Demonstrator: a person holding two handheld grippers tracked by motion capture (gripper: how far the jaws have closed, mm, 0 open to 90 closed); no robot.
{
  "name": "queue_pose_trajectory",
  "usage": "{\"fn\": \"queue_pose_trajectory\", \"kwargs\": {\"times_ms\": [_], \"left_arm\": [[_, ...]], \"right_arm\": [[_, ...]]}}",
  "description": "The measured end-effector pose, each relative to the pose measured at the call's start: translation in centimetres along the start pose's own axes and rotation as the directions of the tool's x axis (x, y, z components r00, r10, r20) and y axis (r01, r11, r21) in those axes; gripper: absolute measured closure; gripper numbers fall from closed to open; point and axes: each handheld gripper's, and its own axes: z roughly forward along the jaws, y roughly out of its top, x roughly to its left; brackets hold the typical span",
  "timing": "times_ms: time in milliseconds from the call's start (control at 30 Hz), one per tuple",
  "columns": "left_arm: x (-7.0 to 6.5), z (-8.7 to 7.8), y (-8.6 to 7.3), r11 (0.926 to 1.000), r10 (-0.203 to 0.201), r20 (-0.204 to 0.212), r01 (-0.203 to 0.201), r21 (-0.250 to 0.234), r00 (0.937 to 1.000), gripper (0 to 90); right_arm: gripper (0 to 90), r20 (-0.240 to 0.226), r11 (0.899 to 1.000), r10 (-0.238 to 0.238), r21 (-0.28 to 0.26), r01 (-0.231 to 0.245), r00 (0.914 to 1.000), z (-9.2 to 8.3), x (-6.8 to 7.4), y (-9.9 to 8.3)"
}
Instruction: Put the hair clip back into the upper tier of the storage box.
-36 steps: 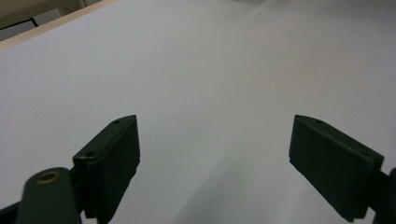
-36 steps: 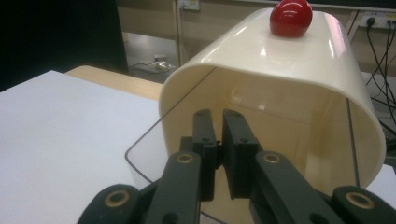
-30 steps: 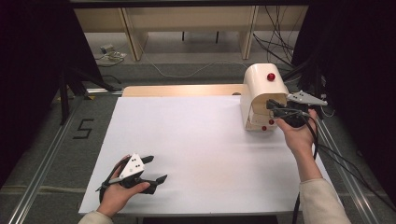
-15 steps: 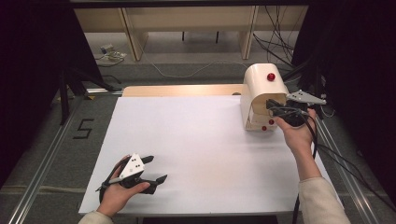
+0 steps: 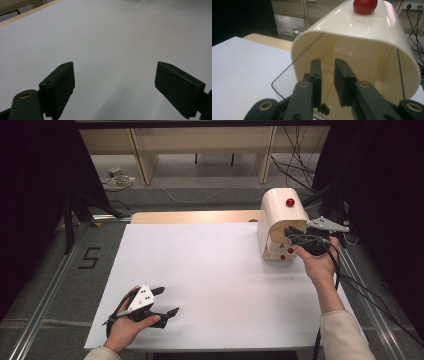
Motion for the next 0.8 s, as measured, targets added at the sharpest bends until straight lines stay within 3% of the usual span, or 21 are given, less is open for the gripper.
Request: {"fn": "queue_pose_trajectory", "kwargs": {"times_ms": [800], "left_arm": [[0.0,-0.1,0.0,1.0,0.003,-0.004,-0.003,0.001,1.0,16.1]], "right_arm": [[51.2,0.019,1.0,-0.001,0.004,0.001,0.9998,-1.3,0.9,0.3]]}}
